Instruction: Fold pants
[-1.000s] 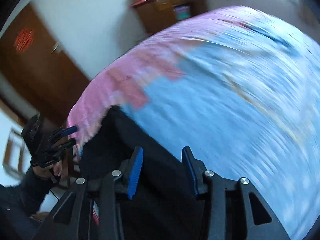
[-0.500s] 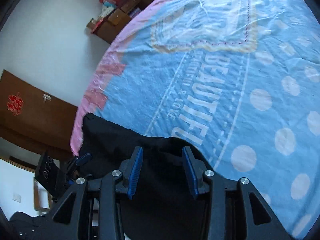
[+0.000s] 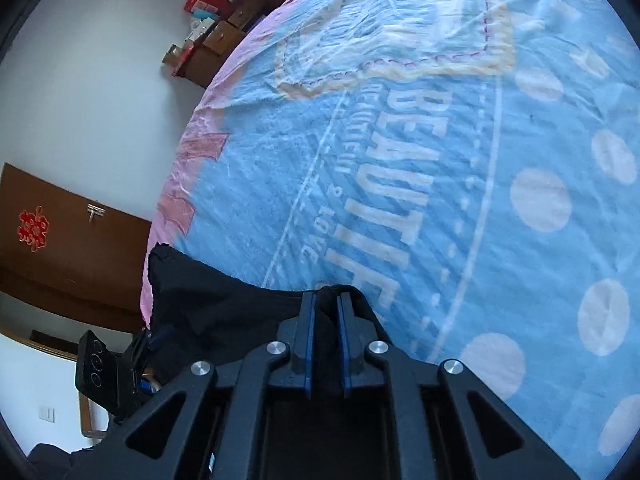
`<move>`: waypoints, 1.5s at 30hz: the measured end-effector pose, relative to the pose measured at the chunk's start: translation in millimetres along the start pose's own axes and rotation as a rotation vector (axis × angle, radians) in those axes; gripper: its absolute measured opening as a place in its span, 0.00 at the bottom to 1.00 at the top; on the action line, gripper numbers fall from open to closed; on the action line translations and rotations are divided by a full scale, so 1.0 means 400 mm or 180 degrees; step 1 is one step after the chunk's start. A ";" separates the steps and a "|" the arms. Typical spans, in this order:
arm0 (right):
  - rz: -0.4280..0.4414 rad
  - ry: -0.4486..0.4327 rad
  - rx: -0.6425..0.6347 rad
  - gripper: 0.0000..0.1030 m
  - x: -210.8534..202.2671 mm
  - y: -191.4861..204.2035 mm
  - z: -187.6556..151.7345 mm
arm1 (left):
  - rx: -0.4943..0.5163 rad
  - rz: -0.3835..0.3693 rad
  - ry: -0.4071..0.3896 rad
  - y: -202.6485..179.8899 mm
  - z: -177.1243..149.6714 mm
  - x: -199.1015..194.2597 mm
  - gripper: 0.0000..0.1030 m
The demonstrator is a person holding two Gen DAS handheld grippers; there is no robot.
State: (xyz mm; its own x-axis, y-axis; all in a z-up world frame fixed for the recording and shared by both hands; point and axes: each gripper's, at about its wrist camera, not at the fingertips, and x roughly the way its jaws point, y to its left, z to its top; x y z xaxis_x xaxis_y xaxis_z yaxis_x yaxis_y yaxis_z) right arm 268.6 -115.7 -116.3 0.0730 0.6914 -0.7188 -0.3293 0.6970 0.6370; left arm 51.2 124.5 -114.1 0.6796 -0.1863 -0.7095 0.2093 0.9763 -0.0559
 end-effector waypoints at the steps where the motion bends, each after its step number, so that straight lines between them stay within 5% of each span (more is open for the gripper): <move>1: -0.0116 -0.0154 0.0005 0.43 -0.038 0.003 -0.008 | 0.0005 0.0031 -0.0044 -0.007 0.003 -0.016 0.79; 5: -0.0162 -0.0657 0.0065 0.50 -0.222 -0.001 -0.092 | 0.0140 -0.0120 -0.0248 -0.066 0.021 -0.077 0.79; 9: -0.0573 -0.1103 0.0148 0.50 -0.442 -0.002 -0.279 | 0.0356 -0.0482 -0.0374 -0.190 0.047 -0.099 0.79; 16: -0.1194 -0.1840 0.1065 0.50 -0.771 -0.122 -0.727 | 0.0988 -0.1330 -0.0223 -0.511 0.056 -0.029 0.79; 22: -0.1405 -0.2328 0.1899 0.50 -0.924 -0.279 -0.931 | 0.1284 -0.1653 -0.0046 -0.684 0.077 0.043 0.77; 25: -0.1336 -0.2506 0.2087 0.50 -0.961 -0.333 -0.958 | 0.1391 -0.1709 0.0013 -0.748 0.072 0.059 0.77; 31: -0.1149 -0.2626 0.2220 0.50 -0.969 -0.408 -0.942 | 0.1539 -0.1703 0.0304 -0.799 0.042 0.113 0.46; 34: -0.1183 -0.2738 0.2327 0.50 -0.974 -0.429 -0.936 | 0.1603 -0.1688 0.0270 -0.804 0.033 0.114 0.45; 37: -0.1194 -0.2872 0.2357 0.09 -1.001 -0.451 -0.934 | 0.1587 -0.1739 0.0303 -0.796 0.031 0.116 0.45; 45: -0.1068 -0.3412 0.1496 0.07 -1.085 -0.349 -0.864 | 0.1491 -0.1784 0.0327 -0.795 0.036 0.124 0.45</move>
State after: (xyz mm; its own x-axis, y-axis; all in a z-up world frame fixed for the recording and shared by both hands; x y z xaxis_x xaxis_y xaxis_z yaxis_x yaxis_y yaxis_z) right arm -42.6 -578.7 10.3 0.9028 0.1154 -0.4143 0.2120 0.7186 0.6623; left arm 28.7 -196.6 -121.4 0.3181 -0.6097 -0.7260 0.7997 0.5838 -0.1398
